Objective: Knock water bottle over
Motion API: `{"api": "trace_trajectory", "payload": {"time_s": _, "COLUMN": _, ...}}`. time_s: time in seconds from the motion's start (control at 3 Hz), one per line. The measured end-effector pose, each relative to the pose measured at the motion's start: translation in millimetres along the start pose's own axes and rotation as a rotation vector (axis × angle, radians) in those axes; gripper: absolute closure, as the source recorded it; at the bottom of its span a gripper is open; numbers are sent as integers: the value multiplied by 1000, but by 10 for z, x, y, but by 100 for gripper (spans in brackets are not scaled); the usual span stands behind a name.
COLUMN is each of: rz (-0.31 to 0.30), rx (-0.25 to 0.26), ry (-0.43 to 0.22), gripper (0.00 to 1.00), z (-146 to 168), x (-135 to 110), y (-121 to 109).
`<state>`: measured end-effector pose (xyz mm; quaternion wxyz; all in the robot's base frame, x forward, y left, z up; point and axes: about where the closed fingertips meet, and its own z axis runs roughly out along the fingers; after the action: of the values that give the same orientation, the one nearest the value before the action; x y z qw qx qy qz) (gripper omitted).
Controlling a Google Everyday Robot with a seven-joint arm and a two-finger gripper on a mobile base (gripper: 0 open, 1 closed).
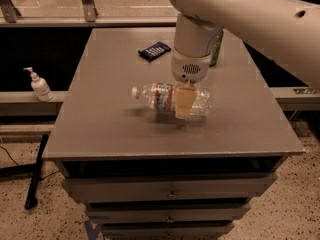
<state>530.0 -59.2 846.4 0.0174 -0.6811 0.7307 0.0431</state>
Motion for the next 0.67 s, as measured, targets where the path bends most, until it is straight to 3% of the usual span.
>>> {"api": "trace_trajectory", "payload": {"time_s": 0.33, "rz": 37, "rx": 20, "ry": 4, "gripper": 0, "z": 28, "x": -7, "y": 24}}
{"api": "trace_trajectory", "payload": {"time_s": 0.67, "rz": 57, "rx": 29, "ry": 4, "gripper": 0, "z": 55, "x": -24, "y": 38}}
